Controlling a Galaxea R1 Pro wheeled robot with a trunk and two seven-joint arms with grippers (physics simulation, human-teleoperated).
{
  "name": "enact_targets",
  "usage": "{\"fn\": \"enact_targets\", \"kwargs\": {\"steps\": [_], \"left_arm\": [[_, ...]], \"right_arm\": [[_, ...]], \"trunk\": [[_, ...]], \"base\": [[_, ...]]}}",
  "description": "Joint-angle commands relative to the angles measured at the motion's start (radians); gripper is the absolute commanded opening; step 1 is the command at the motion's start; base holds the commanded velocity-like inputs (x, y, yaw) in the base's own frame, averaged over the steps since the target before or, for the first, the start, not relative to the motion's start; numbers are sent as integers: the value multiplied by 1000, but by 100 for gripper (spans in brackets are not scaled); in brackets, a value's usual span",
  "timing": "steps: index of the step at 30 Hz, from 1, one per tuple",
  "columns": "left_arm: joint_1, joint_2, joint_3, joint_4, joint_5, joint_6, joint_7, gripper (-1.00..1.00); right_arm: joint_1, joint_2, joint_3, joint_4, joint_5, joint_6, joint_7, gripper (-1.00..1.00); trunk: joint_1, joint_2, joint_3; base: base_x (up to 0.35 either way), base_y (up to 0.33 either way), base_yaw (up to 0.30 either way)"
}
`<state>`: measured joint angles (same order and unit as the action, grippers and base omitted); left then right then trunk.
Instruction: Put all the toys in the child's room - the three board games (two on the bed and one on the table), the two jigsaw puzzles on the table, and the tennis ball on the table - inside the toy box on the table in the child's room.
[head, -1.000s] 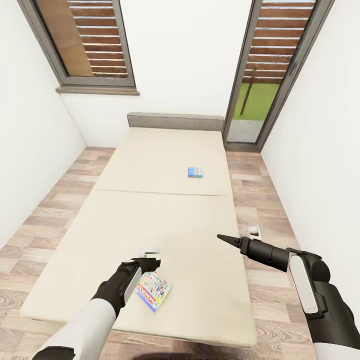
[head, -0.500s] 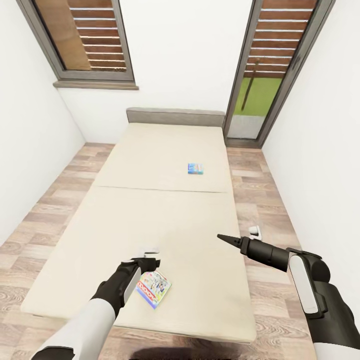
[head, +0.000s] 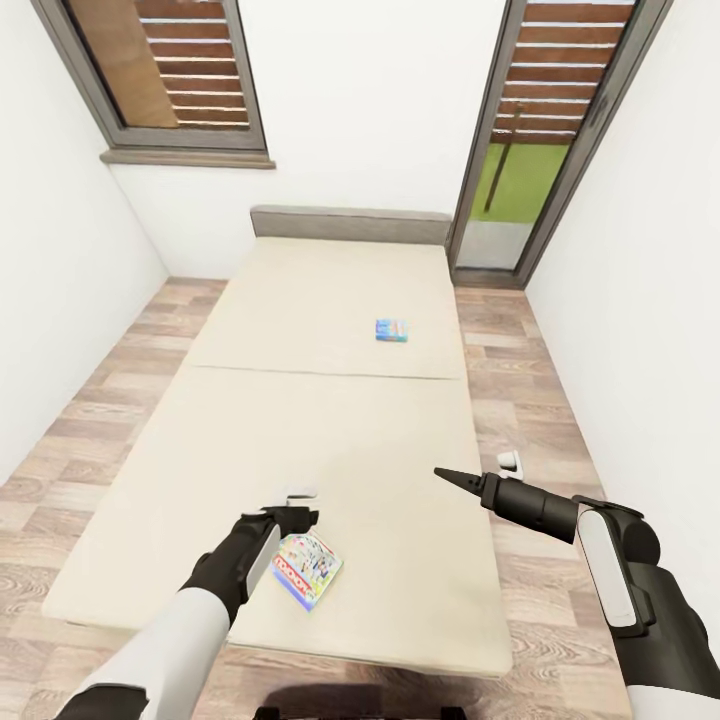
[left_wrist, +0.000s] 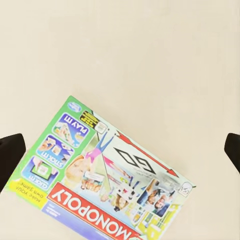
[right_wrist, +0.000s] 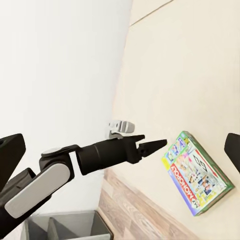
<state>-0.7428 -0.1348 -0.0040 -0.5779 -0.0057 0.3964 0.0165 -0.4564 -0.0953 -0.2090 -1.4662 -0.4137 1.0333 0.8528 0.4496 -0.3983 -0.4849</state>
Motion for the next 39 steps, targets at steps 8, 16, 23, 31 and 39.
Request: {"fn": "enact_targets", "kwargs": {"steps": [8,16,23,31,39], "left_arm": [[-110,53,11,3,-1,85,3,100],[-167,57,13,6,-1,101,5,100],[-181,53,13,11,-2,95,6,100],[-182,55,10,15,-2,89,7,100],[-182,59,9,41,-3,76,7,100]], "right_arm": [[-1,7,0,0,12,4,2,100],[-1,2,0,0,15,4,3,100],[-1,0,0,1,15,4,3,100],[-1,2,0,-2,14,3,3,100],[-1,8,-1,-11,15,-1,-4,100]], "trunk": [[0,-2,-10],[0,-2,-20],[0,-2,-28],[0,-2,-38],[0,-2,-43]], "base": [[0,0,-67],[0,0,-176],[0,0,-185],[0,0,-186],[0,0,-97]]}}
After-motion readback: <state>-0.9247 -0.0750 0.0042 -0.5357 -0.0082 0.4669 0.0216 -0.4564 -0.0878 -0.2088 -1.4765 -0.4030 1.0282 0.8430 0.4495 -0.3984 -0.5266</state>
